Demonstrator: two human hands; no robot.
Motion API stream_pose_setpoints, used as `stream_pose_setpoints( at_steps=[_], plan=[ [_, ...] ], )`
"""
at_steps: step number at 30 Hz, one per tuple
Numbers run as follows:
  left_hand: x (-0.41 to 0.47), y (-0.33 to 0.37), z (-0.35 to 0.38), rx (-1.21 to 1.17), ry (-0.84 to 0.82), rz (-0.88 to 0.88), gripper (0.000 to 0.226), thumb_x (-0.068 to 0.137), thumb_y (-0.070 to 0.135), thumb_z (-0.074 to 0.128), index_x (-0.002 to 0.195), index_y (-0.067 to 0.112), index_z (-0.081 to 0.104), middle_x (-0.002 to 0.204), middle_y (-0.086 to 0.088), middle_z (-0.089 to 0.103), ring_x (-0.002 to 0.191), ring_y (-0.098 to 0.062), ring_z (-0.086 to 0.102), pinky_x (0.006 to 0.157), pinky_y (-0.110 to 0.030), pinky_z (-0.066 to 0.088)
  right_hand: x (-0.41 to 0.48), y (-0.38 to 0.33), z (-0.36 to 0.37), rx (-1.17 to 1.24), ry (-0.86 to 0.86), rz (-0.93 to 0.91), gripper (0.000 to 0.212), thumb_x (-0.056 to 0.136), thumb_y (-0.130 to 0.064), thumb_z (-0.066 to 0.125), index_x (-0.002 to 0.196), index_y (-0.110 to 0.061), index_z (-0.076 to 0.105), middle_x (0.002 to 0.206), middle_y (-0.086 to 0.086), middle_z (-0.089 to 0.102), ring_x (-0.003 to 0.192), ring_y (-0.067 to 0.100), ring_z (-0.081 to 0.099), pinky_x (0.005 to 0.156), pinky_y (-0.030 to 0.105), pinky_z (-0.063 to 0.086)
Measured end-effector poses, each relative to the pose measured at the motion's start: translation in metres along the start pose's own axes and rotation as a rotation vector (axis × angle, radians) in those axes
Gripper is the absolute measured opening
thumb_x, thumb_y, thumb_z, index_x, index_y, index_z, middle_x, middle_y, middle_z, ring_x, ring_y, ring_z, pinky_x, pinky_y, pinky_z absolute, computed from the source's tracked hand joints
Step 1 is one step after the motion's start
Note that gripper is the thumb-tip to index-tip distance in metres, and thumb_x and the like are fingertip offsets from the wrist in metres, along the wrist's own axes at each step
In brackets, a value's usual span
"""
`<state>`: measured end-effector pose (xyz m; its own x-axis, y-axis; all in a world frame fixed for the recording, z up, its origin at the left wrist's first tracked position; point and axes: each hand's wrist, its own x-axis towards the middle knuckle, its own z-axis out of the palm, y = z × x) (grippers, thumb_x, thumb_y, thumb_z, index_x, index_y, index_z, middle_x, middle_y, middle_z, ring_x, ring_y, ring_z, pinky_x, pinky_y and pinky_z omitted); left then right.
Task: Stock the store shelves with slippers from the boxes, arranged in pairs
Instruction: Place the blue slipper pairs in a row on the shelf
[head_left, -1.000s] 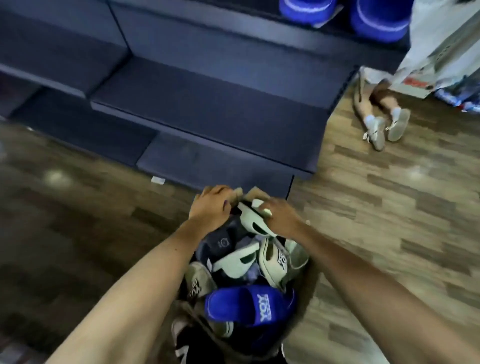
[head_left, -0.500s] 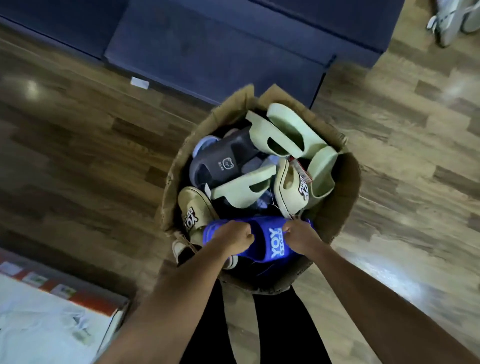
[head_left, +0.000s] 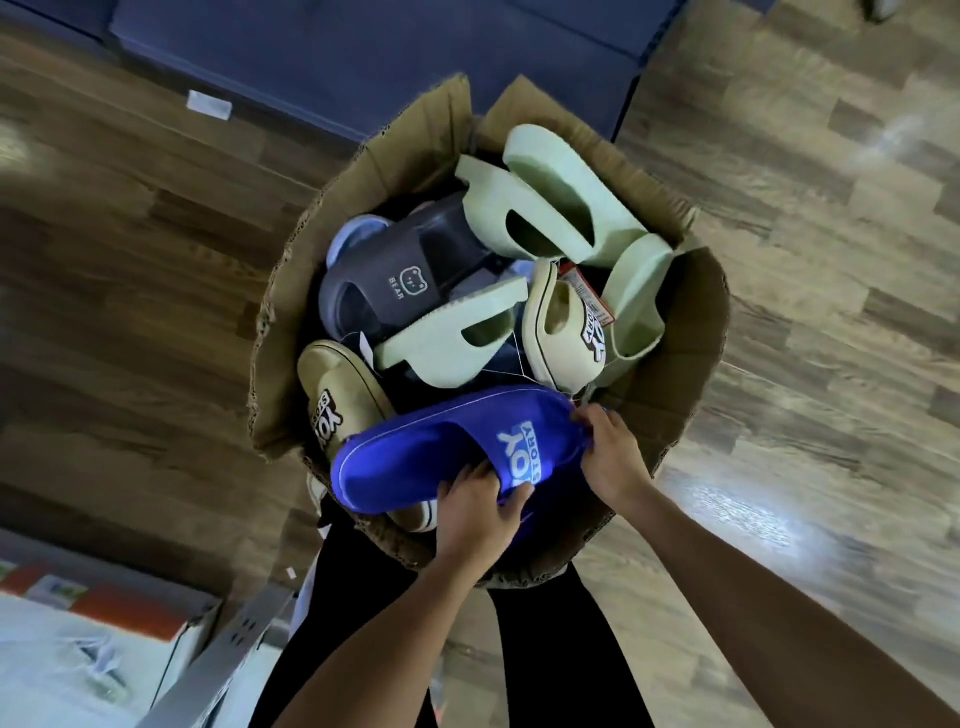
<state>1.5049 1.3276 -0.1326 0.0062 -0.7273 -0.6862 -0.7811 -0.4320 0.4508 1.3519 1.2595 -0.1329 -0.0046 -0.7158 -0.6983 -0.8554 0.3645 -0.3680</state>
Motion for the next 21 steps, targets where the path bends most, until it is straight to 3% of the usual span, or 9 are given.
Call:
stream_pose_setpoints(
  at_steps=[4, 7, 10, 12, 14, 16, 21],
  plan=[
    [-0.005, -0.021, -0.008, 0.011, 0.274, 0.044, 0.032, 0.077, 0.041, 0.058, 0.081, 0.012, 0.07, 0.086, -0.003, 0.072, 0.085, -0.034, 0.066, 0.073, -0.043, 0.051, 0.001, -0.001, 0.012, 0.032, -0.033, 0.156, 0.045, 0.082, 0.008, 0.046, 0.126, 0.002, 0.039, 0.125, 0.023, 0.051, 0.114, 0.038, 0.05, 0.085, 0.032, 0.041],
    [-0.004, -0.029, -0.014, 0.104, 0.314, 0.08, 0.026, 0.071, 0.037, 0.066, 0.072, 0.011, 0.069, 0.079, -0.004, 0.072, 0.079, -0.033, 0.068, 0.065, -0.041, 0.053, 0.004, 0.007, 0.024, -0.159, -0.191, 0.244, 0.054, 0.085, -0.007, 0.054, 0.133, -0.001, 0.031, 0.135, 0.023, 0.041, 0.125, 0.039, 0.041, 0.097, 0.036, 0.039],
    [-0.003, -0.032, -0.01, 0.066, 0.311, 0.082, 0.029, 0.074, 0.038, 0.064, 0.075, 0.009, 0.069, 0.087, -0.006, 0.073, 0.088, -0.034, 0.067, 0.073, -0.045, 0.052, 0.007, 0.011, 0.037, -0.343, -0.261, 0.228, 0.083, 0.086, -0.02, 0.059, 0.148, -0.011, 0.004, 0.153, 0.014, 0.006, 0.139, 0.036, 0.015, 0.108, 0.043, 0.03],
    [-0.003, -0.033, -0.005, 0.002, 0.285, 0.036, 0.033, 0.083, 0.039, 0.061, 0.086, 0.007, 0.068, 0.102, -0.008, 0.071, 0.105, -0.035, 0.06, 0.087, -0.045, 0.046, 0.011, 0.01, 0.041, -0.383, -0.289, 0.224, 0.093, 0.086, -0.029, 0.061, 0.148, -0.014, -0.007, 0.156, 0.01, -0.005, 0.14, 0.037, 0.014, 0.109, 0.045, 0.028],
    [-0.002, -0.034, -0.003, -0.025, 0.256, -0.003, 0.038, 0.087, 0.041, 0.059, 0.099, 0.005, 0.066, 0.117, -0.009, 0.065, 0.12, -0.032, 0.05, 0.097, -0.042, 0.036, 0.014, 0.012, 0.042, -0.383, -0.31, 0.227, 0.098, 0.083, -0.034, 0.064, 0.147, -0.013, -0.007, 0.155, 0.014, 0.0, 0.137, 0.038, 0.025, 0.107, 0.045, 0.031],
    [-0.001, -0.035, -0.001, -0.019, 0.281, 0.018, 0.039, 0.086, 0.038, 0.061, 0.102, 0.003, 0.065, 0.119, -0.012, 0.063, 0.121, -0.034, 0.048, 0.098, -0.042, 0.034, 0.016, 0.013, 0.039, -0.33, -0.302, 0.234, 0.101, 0.078, -0.037, 0.07, 0.147, -0.014, 0.0, 0.15, 0.019, 0.011, 0.132, 0.039, 0.035, 0.104, 0.043, 0.036],
    [-0.003, -0.034, -0.004, -0.035, 0.302, 0.029, 0.039, 0.087, 0.038, 0.06, 0.108, 0.004, 0.063, 0.122, -0.01, 0.062, 0.123, -0.031, 0.047, 0.099, -0.04, 0.032, 0.022, 0.007, 0.024, -0.149, -0.24, 0.34, 0.104, 0.069, -0.054, 0.073, 0.143, -0.008, 0.015, 0.146, 0.022, 0.018, 0.13, 0.041, 0.038, 0.105, 0.041, 0.036]
  ],
)
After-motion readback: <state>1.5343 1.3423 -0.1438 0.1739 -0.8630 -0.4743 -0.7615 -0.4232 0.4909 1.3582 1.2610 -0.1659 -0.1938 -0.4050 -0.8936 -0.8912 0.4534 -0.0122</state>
